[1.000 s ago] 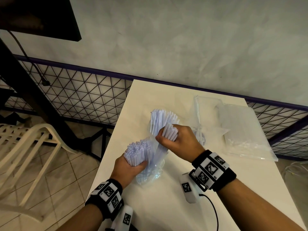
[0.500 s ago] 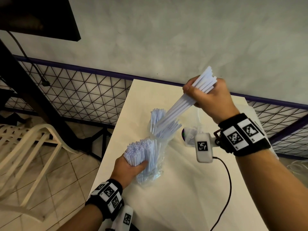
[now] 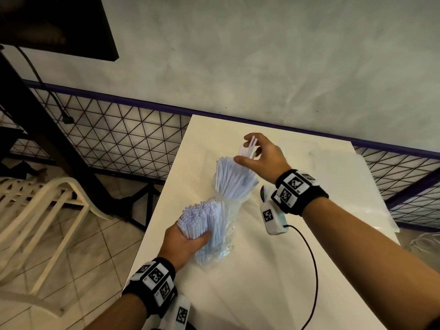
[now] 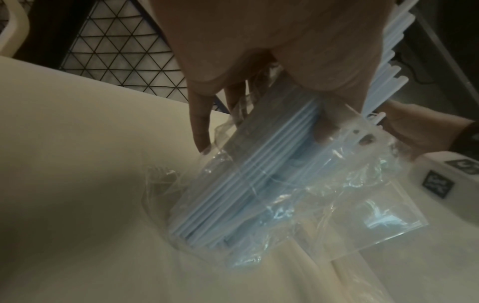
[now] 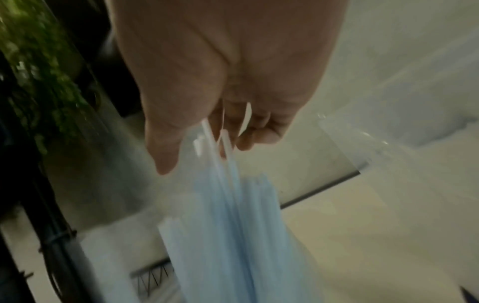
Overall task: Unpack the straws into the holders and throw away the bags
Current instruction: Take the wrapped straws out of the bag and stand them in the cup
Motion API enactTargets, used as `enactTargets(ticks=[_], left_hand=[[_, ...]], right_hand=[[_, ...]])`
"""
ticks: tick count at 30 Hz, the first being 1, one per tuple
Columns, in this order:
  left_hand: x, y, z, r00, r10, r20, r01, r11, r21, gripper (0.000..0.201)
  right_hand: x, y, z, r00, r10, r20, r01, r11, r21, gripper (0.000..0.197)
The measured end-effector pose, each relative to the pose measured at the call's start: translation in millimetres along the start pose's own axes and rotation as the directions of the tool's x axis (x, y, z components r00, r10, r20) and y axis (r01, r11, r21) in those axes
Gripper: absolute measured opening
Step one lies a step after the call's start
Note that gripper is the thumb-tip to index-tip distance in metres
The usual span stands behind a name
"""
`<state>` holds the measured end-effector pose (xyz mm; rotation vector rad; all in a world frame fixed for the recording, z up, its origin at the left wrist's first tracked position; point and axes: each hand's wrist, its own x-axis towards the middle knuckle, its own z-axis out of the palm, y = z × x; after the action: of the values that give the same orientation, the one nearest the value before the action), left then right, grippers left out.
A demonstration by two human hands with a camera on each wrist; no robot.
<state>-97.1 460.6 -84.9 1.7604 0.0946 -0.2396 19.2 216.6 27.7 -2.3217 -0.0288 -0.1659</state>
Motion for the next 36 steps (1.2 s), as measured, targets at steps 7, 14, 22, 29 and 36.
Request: enactTargets(ticks=[7, 14, 22, 29, 36], left_hand=[[0.7, -4.2, -0.5, 1.000, 0.005, -0.016, -0.005, 1.000, 0.001, 0.042], [2.4, -5.9, 0.2, 1.000, -0.002, -0.020, 0.002, 1.000, -0.004, 0.041], [5.1, -8.5, 1.5, 0.999, -0.007, -0.033, 0.007, 1.000, 0.012, 0.047], [4.6, -11.1, 0.8, 0.999, 0.000, -0.039, 0.000, 1.000, 0.012, 0.046], [7.6, -14.3, 0.5, 0.999, -0.009, -0.037, 0.009, 1.000, 0.000, 0.053]], right_hand=[[-13.1, 17.7, 28.3, 0.962, -0.182, 0.204, 0.234, 0.933, -0.272, 0.058], [-16.5, 13.5, 21.3, 0.973, -0.142, 0.184, 0.163, 0.981, -0.104, 0.068], [-20.4, 2.6, 23.1, 0.926, -0.307, 0.218, 0.362, 0.884, -0.295, 0.071], [-22.1, 12.6, 27.5, 0.974, -0.208, 0.086, 0.212, 0.722, -0.659, 0.062], [-45.4, -8.6, 14.8, 0.922, -0.384, 0.055, 0.386, 0.895, -0.224, 0.038]])
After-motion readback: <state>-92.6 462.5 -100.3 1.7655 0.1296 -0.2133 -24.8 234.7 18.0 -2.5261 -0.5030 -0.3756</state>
